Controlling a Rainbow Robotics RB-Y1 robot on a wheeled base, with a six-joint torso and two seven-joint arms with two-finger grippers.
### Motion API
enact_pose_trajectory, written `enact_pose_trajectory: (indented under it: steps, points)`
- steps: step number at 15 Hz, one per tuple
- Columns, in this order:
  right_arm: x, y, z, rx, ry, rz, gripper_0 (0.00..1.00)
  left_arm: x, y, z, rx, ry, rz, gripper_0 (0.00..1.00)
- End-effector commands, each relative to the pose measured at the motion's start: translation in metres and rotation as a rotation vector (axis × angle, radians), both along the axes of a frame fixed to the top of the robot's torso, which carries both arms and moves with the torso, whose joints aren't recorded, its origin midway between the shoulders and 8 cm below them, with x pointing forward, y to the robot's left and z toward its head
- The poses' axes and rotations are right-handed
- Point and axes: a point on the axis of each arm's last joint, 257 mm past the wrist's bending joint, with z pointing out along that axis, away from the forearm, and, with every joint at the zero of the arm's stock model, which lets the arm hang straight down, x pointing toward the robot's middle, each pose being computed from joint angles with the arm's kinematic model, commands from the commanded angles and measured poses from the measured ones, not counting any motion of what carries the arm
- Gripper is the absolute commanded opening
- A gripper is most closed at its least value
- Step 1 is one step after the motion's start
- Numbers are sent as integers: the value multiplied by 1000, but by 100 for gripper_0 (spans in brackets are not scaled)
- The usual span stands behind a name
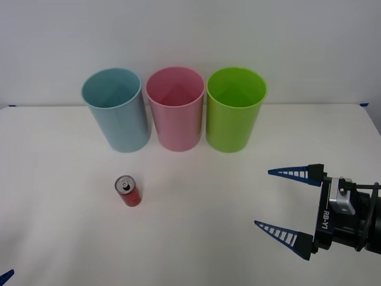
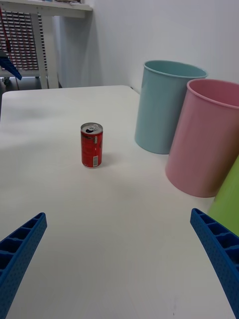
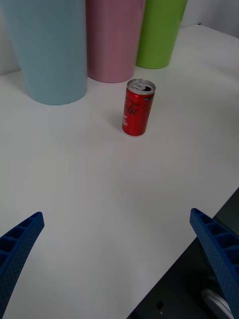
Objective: Put cans in the blue bin and PET bottles in the pink bin and trash in the green bin.
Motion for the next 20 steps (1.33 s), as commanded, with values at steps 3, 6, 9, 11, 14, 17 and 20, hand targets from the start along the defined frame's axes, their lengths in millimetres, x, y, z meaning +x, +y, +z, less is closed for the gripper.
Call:
enact_pose_trajectory:
  steps: [3, 6, 9, 11, 14, 17, 20]
  points:
    - [0, 0, 0, 0, 0, 0, 100, 0, 0, 0, 0, 0, 0, 100]
    - [0, 0, 0, 0, 0, 0, 100, 0, 0, 0, 0, 0, 0, 100]
    - [0, 0, 0, 0, 0, 0, 100, 0, 0, 0, 0, 0, 0, 100]
    - [0, 0, 0, 0, 0, 0, 100, 0, 0, 0, 0, 0, 0, 100]
    - [0, 0, 0, 0, 0, 0, 100, 0, 0, 0, 0, 0, 0, 100]
    - [0, 0, 0, 0, 0, 0, 100, -10, 6, -2, -44, -9, 49, 100]
    - [0, 0, 0, 0, 0, 0, 100, -14, 3, -1, -12, -44, 20, 100]
